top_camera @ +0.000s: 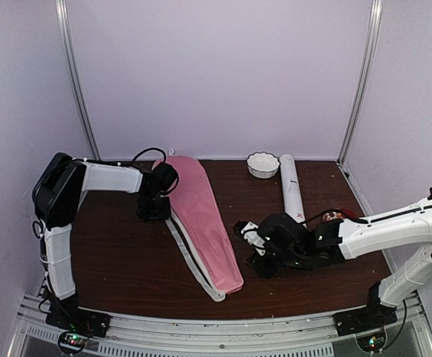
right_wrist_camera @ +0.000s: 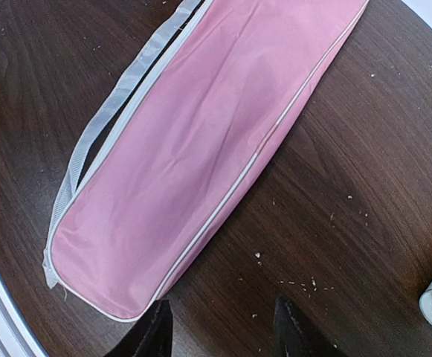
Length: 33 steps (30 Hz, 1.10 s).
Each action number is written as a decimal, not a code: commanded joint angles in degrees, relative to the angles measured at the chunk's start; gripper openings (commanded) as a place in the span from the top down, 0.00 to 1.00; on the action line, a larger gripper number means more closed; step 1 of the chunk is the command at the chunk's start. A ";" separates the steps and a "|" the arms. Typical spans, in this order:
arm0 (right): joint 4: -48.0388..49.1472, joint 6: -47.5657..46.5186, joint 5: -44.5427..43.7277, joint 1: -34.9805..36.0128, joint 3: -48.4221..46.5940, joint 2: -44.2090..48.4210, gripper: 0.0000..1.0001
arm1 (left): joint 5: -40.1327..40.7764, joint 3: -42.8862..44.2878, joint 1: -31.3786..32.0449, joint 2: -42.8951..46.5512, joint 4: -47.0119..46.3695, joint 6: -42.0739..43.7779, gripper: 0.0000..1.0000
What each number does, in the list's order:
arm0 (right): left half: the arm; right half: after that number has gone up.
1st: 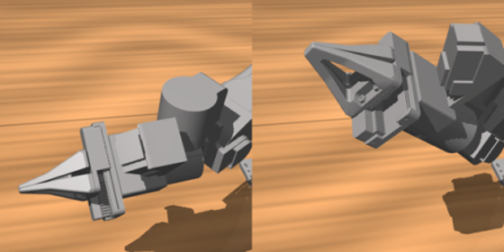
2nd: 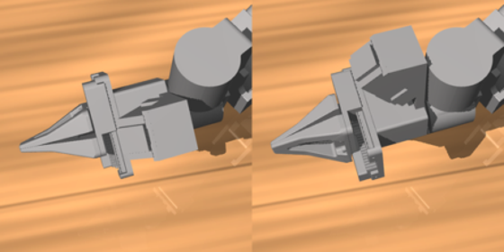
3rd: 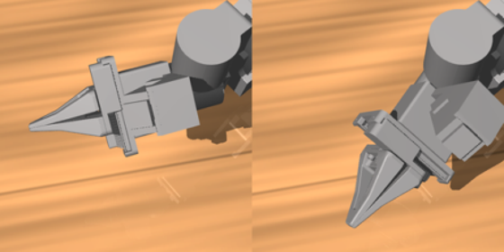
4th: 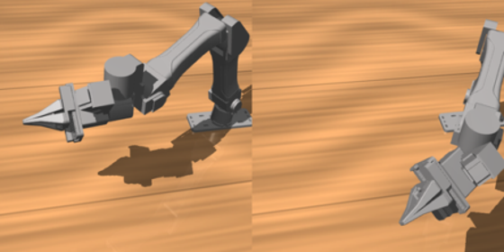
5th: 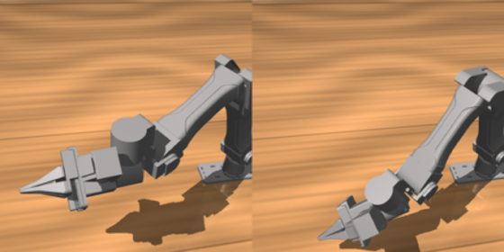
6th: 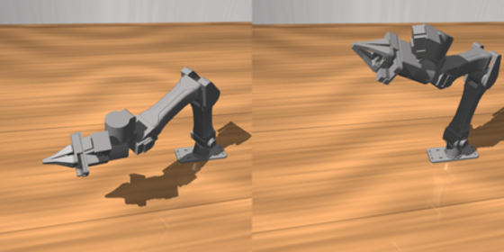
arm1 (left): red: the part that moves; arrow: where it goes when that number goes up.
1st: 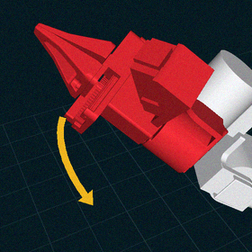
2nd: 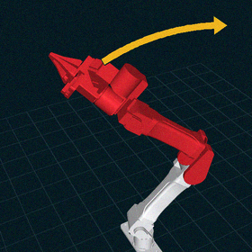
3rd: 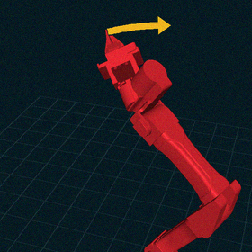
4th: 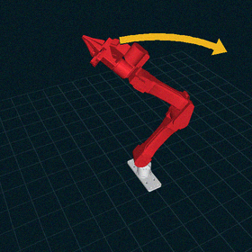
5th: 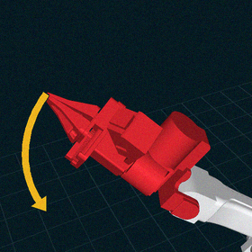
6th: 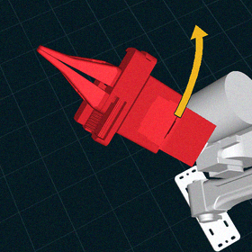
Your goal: Pack up the badminton gear
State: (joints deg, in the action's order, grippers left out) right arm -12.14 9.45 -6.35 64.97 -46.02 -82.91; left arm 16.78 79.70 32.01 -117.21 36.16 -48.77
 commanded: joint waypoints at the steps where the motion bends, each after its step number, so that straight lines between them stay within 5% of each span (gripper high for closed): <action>1: 1.74 0.39 1.11 -0.20 1.39 1.26 0.51 | -0.48 -0.38 0.79 0.34 -1.83 0.80 0.62; 14: 2.48 0.09 2.13 -0.37 2.15 0.65 0.52 | 5.44 3.79 3.02 1.25 0.64 1.15 0.62; 28: 1.85 -0.02 1.81 -0.49 2.40 0.99 0.52 | -2.65 2.95 1.04 -5.11 -4.59 0.58 0.61; 33: 2.08 -0.08 1.43 -0.63 2.47 1.11 0.52 | -2.32 3.81 0.62 -5.69 -0.93 -0.24 0.68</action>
State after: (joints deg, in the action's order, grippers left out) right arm -10.70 9.39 -4.51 64.82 -44.25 -82.87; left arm 16.03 82.98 33.41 -120.03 33.19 -48.14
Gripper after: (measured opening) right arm 0.481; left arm 0.360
